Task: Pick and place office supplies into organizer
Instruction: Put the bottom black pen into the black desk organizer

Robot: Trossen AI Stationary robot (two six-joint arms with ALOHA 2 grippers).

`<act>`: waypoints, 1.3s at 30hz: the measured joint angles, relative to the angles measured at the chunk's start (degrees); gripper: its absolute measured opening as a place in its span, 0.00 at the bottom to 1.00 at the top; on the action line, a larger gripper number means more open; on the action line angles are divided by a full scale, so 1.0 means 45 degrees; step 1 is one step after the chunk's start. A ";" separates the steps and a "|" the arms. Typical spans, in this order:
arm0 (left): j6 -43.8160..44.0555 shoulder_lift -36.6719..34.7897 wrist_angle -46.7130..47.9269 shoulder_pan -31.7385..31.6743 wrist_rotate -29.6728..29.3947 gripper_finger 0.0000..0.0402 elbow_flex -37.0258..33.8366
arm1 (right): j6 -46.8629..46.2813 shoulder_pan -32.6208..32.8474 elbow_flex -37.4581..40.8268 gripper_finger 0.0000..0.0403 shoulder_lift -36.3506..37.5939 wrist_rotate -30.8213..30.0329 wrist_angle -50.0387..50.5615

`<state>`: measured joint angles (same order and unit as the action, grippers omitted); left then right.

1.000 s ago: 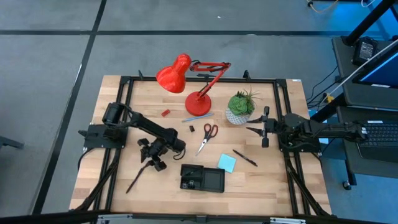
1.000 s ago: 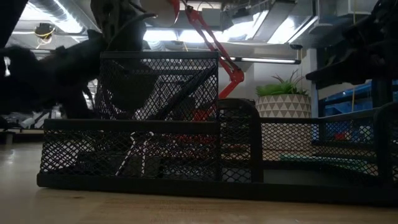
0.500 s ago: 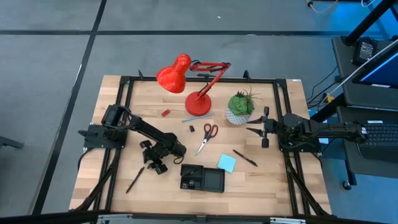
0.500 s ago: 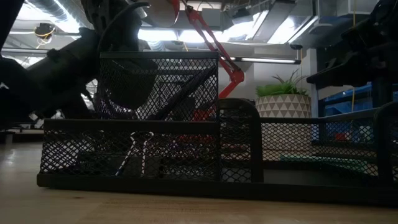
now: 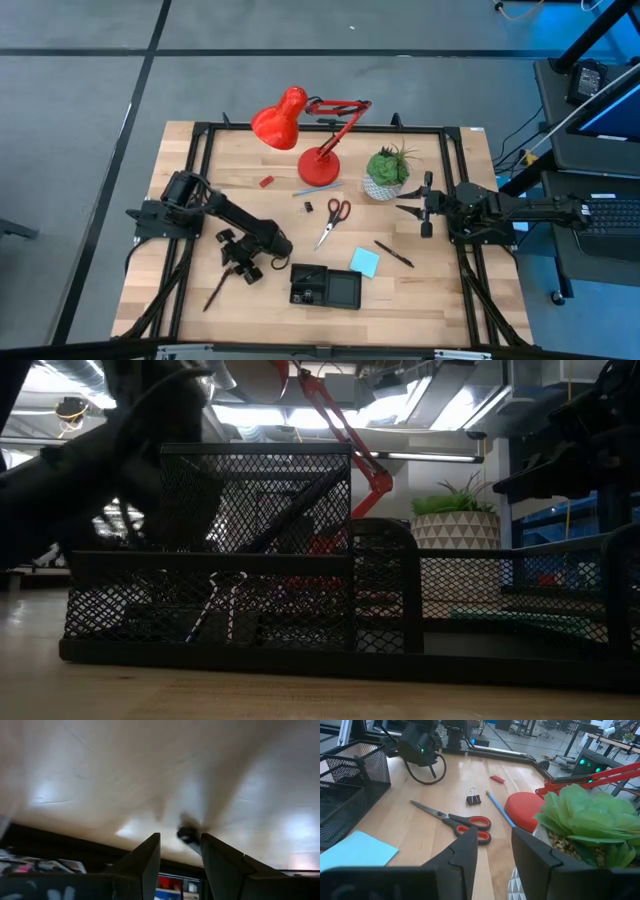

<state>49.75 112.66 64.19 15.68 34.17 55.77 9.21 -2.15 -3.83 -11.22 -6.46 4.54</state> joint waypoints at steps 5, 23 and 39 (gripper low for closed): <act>0.0162 -0.0087 -0.1397 0.0092 0.0895 0.34 -0.0789 | 0.0000 0.0000 0.0002 0.30 -0.0001 0.0000 -0.0003; 0.0924 -0.0044 -0.2023 0.0068 0.1307 0.19 -0.1054 | 0.0099 0.0000 0.0001 0.30 0.0000 0.0000 -0.0112; -0.0486 -0.0069 -0.1766 0.0097 0.1081 0.08 -0.0790 | 0.0685 0.0001 -0.0002 0.30 -0.0001 0.0000 -0.0092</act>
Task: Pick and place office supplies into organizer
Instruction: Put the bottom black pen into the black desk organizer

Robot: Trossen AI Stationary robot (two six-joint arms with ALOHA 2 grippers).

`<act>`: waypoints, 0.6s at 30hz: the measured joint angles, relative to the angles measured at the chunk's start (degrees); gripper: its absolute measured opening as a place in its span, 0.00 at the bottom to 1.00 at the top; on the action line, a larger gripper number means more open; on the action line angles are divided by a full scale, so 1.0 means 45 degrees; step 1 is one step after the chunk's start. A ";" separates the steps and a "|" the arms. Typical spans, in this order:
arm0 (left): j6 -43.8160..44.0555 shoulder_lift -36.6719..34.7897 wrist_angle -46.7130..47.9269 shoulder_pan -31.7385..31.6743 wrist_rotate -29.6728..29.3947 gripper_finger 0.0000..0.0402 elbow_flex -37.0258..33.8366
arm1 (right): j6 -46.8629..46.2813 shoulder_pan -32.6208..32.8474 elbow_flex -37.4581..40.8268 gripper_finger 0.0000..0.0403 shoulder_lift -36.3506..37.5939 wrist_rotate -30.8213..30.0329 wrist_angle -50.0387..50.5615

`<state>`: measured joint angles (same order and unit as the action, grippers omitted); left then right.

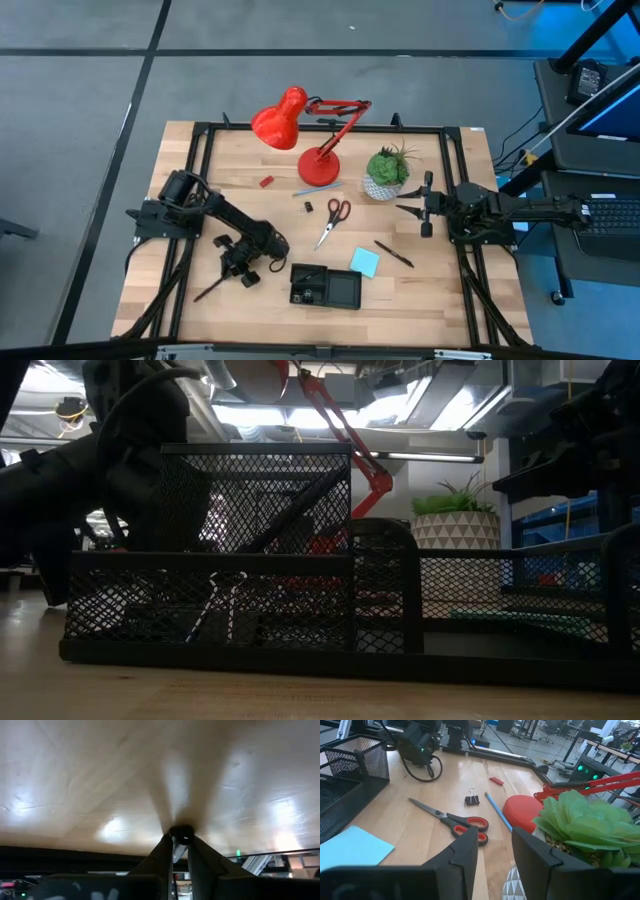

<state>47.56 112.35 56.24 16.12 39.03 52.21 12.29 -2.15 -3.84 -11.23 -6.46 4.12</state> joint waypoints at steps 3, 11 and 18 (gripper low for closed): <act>-0.0203 -0.0145 0.0217 0.0013 -0.0407 0.08 0.0188 | 0.0000 0.0003 0.0004 0.30 0.0001 0.0000 0.0004; 0.0405 -0.2020 -0.0196 -0.0016 -0.2914 0.06 0.0285 | 0.0000 0.0004 0.0001 0.30 0.0001 -0.0001 0.0000; 0.1549 -0.3653 -0.1173 -0.0019 -0.4528 0.04 0.0290 | -0.0005 0.0004 0.0000 0.30 0.0001 -0.0002 -0.0007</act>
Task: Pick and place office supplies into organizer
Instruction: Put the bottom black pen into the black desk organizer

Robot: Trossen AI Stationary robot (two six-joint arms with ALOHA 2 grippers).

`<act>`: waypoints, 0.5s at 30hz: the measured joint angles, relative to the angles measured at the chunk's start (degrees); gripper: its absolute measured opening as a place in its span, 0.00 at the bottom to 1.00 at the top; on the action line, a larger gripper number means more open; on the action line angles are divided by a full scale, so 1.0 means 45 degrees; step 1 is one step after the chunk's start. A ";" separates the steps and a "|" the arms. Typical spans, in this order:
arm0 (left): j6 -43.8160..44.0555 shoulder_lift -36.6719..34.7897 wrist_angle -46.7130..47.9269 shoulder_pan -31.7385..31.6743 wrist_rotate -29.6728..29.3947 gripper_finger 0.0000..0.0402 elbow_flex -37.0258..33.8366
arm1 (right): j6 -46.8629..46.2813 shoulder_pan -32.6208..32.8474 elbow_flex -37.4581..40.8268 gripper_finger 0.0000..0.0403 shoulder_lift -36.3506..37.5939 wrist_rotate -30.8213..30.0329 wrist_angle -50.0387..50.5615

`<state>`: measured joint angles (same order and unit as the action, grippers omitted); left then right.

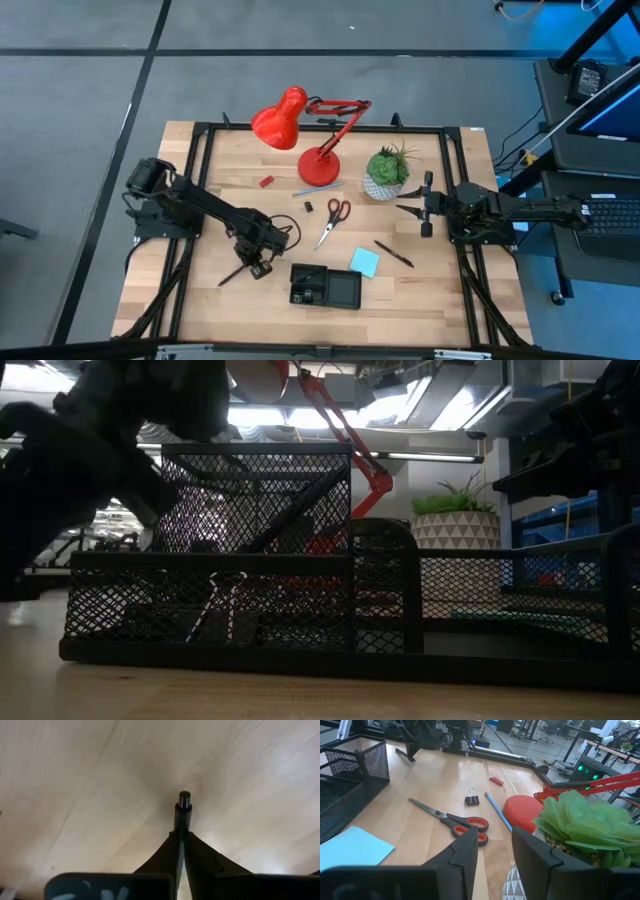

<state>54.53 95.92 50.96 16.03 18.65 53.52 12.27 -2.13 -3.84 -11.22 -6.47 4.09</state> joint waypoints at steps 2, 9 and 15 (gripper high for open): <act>0.0215 0.0006 0.0038 -0.0002 0.0044 0.01 -0.0004 | -0.0005 0.0000 0.0003 0.30 -0.0003 0.0002 0.0002; -0.0012 0.0802 -0.0071 0.0014 0.0543 0.00 0.0029 | 0.0000 0.0000 0.0003 0.30 0.0000 -0.0002 -0.0002; 0.0217 0.0940 -0.0064 -0.0015 0.0867 0.03 0.0024 | -0.0005 0.0000 0.0005 0.30 0.0000 0.0002 0.0007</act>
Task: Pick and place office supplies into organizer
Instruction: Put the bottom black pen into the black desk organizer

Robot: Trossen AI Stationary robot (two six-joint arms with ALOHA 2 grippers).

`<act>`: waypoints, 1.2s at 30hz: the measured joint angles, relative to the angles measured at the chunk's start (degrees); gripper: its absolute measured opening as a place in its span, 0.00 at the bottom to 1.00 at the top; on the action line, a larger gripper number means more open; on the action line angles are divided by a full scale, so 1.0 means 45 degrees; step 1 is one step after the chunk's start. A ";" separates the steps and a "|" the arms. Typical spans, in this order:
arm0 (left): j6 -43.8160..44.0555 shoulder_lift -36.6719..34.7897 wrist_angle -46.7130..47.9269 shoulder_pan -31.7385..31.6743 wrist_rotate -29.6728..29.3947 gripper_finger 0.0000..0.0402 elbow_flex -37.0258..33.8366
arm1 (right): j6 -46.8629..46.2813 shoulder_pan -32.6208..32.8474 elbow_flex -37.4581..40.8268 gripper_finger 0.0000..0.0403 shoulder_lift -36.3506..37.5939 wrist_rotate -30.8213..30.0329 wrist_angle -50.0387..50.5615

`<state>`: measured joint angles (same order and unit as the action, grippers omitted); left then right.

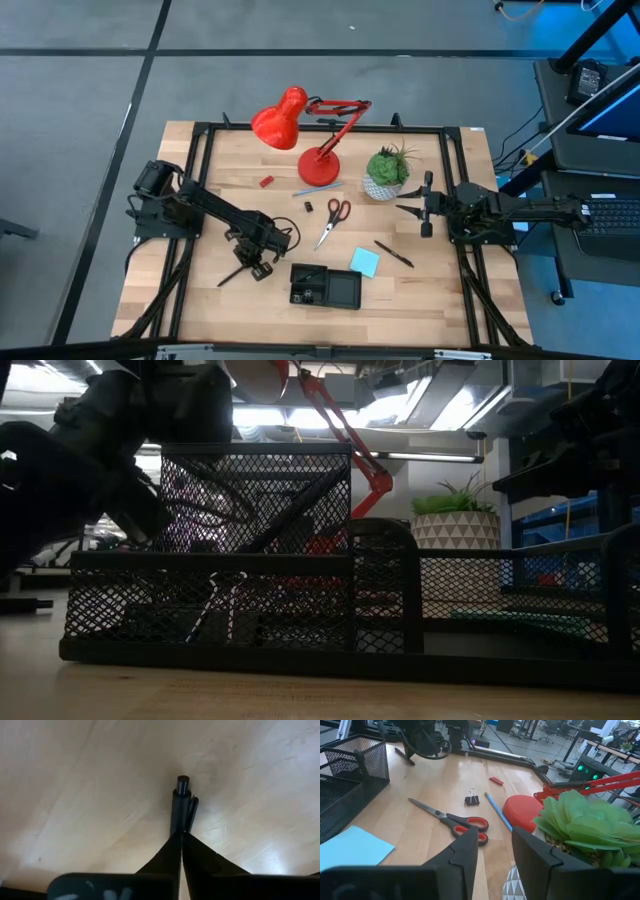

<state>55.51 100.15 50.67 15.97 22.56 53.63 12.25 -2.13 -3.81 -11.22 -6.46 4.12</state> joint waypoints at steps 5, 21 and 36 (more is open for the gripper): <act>0.0067 0.0042 -0.0074 0.0015 -0.0180 0.12 -0.0049 | 0.0000 0.0000 -0.0002 0.30 -0.0002 0.0000 0.0001; -0.0216 0.0284 -0.1031 0.0017 -0.0591 0.30 0.0012 | 0.0001 0.0000 -0.0001 0.30 -0.0003 0.0000 0.0010; -0.0881 0.0916 -0.0497 -0.0008 -0.0881 0.09 0.0083 | 0.0016 -0.0002 0.0000 0.30 -0.0002 0.0000 0.0020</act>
<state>51.54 104.27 48.44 15.93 18.60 54.00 12.32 -2.14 -3.81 -11.23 -6.46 4.21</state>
